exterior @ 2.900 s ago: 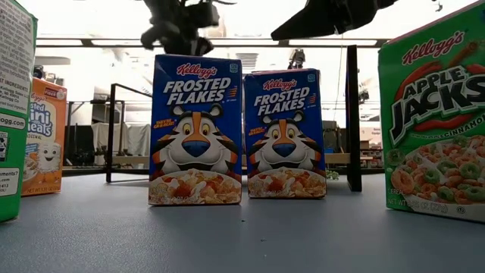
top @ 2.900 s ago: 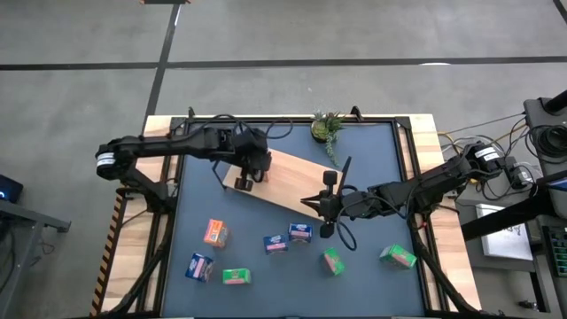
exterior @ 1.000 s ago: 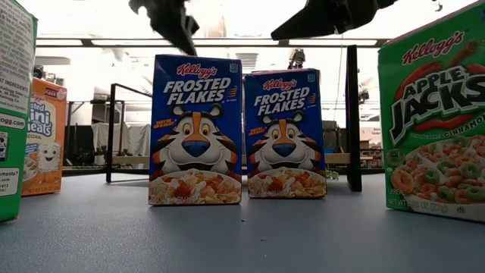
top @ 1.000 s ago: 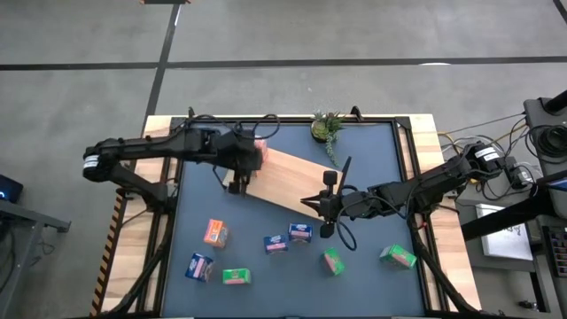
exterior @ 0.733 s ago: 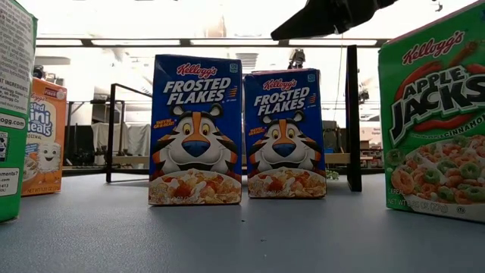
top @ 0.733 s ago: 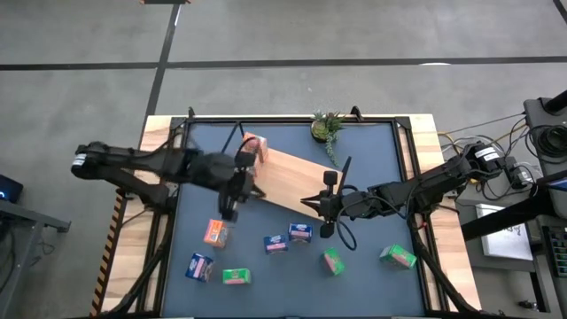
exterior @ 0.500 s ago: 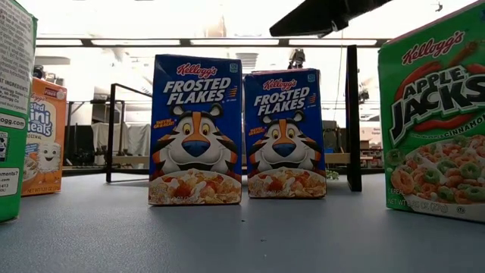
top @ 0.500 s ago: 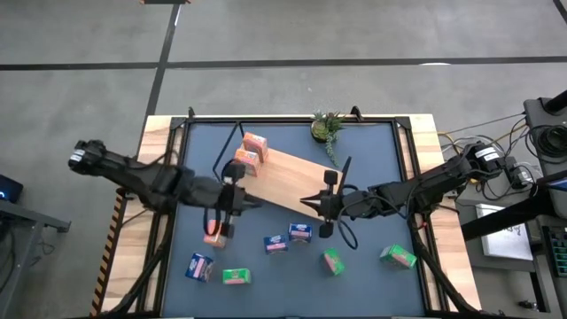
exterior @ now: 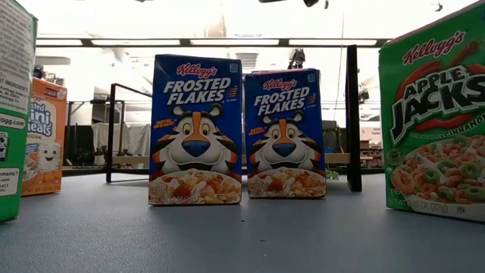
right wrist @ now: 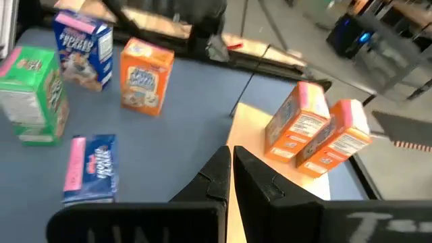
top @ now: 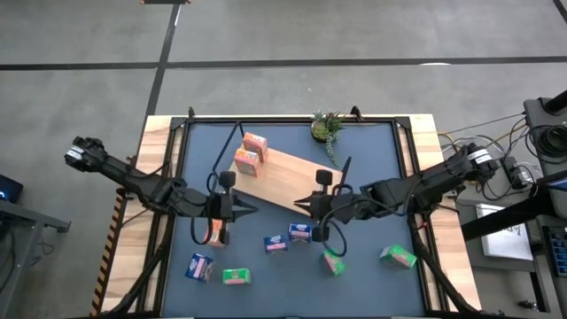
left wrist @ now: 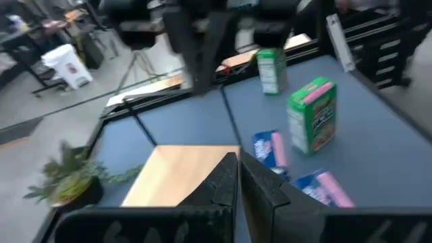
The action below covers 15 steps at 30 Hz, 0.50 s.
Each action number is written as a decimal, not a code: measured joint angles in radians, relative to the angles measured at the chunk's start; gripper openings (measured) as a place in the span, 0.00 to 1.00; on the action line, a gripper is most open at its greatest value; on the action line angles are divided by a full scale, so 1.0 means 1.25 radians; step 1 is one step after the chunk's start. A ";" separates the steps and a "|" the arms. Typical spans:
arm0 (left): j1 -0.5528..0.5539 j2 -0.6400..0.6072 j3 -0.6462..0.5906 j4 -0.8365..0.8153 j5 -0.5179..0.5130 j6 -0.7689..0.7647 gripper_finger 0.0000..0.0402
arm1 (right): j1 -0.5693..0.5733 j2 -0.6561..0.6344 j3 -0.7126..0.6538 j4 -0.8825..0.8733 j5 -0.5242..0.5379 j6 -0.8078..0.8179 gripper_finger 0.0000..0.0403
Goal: Stack cereal on shelf
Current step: Put the right blue cereal box on the shelf
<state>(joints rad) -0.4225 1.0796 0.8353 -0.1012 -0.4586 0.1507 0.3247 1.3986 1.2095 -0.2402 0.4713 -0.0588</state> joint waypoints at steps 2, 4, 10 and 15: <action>0.000 -0.008 -0.011 0.008 -0.043 0.012 0.00 | 0.009 0.033 0.067 -0.102 0.001 0.034 0.02; 0.000 -0.019 -0.023 0.006 -0.089 0.020 0.00 | 0.016 0.074 0.138 -0.187 -0.007 0.070 0.02; 0.000 -0.047 -0.037 0.013 -0.173 0.023 0.00 | 0.023 0.183 0.324 -0.454 -0.125 0.200 0.02; -0.002 -0.074 -0.053 0.009 -0.171 0.022 0.00 | 0.025 0.259 0.426 -0.605 -0.200 0.299 0.02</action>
<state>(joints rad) -0.4245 0.9869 0.7692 -0.0902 -0.6720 0.1788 0.3557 1.7223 1.7423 -0.9962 0.2208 0.3146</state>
